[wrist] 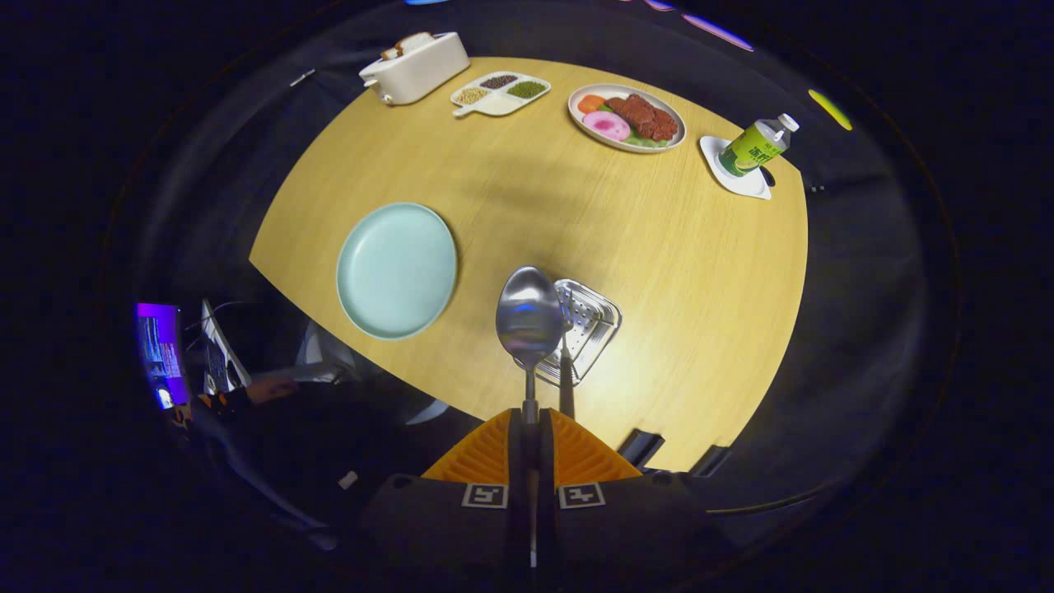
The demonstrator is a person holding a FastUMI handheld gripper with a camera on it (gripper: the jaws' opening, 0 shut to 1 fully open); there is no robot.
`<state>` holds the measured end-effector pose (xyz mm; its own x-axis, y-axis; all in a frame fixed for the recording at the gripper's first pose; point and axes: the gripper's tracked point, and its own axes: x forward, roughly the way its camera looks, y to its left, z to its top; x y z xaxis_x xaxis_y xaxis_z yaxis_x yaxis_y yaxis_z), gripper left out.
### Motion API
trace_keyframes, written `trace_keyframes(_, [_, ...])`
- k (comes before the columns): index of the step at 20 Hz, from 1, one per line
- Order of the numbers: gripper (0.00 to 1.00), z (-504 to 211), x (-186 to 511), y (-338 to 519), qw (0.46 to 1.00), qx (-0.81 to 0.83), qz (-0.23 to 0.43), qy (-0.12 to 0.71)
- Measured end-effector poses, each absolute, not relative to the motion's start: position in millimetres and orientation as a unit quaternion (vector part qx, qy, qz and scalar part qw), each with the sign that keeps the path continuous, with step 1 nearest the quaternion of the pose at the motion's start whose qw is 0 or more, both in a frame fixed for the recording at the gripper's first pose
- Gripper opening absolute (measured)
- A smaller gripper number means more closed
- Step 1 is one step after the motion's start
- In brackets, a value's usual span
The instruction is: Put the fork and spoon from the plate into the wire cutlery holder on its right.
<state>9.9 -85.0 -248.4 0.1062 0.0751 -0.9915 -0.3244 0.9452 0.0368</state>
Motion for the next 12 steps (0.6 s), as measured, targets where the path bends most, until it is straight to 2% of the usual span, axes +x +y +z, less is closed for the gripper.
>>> trace_keyframes(5, [0.08, -271, 9, -109, 0.646, -0.148, 0.139, 0.736])
trace_keyframes(12, [0.08, -297, 22, -111, 0.582, -0.167, 0.121, 0.787])
